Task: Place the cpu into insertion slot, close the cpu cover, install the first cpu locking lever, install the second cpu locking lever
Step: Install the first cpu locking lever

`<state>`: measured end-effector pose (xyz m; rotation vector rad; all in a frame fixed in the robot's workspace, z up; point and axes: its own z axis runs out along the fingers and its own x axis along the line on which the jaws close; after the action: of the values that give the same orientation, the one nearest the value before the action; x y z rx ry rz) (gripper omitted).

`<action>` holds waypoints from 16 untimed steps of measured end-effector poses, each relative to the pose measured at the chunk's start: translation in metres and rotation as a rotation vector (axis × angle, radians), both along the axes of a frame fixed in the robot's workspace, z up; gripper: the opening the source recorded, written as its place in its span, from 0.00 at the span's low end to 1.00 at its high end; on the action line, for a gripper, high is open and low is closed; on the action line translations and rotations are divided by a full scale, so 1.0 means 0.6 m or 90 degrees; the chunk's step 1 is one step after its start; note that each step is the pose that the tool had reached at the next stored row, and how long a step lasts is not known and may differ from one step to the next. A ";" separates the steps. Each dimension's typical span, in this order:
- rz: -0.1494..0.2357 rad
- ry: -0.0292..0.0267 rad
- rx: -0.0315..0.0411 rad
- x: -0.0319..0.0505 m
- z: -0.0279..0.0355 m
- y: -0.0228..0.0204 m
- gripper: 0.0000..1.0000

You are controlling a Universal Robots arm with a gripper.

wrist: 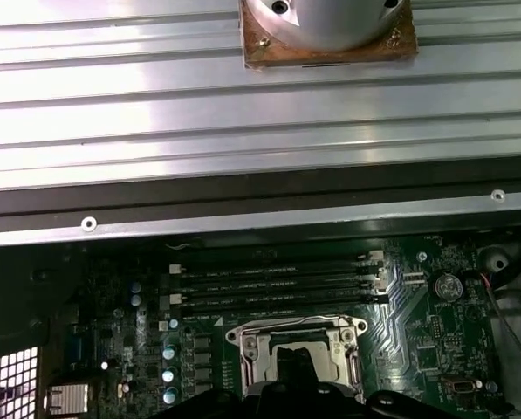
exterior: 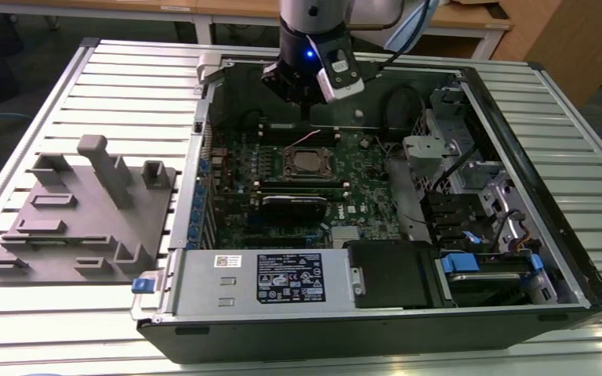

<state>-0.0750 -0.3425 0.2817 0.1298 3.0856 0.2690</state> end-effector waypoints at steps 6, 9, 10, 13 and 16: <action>0.001 0.0000 -0.0003 0.004 -0.016 0.0013 0.10; 0.000 0.0000 -0.0002 0.004 -0.025 0.0014 0.10; 0.000 0.0000 -0.0002 0.004 -0.026 0.0014 0.10; 0.000 0.0000 -0.0005 0.004 -0.026 0.0014 0.10; 0.000 -0.0002 0.0014 0.003 -0.027 0.0033 0.10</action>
<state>-0.0731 -0.3406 0.2654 0.1289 3.0851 0.2724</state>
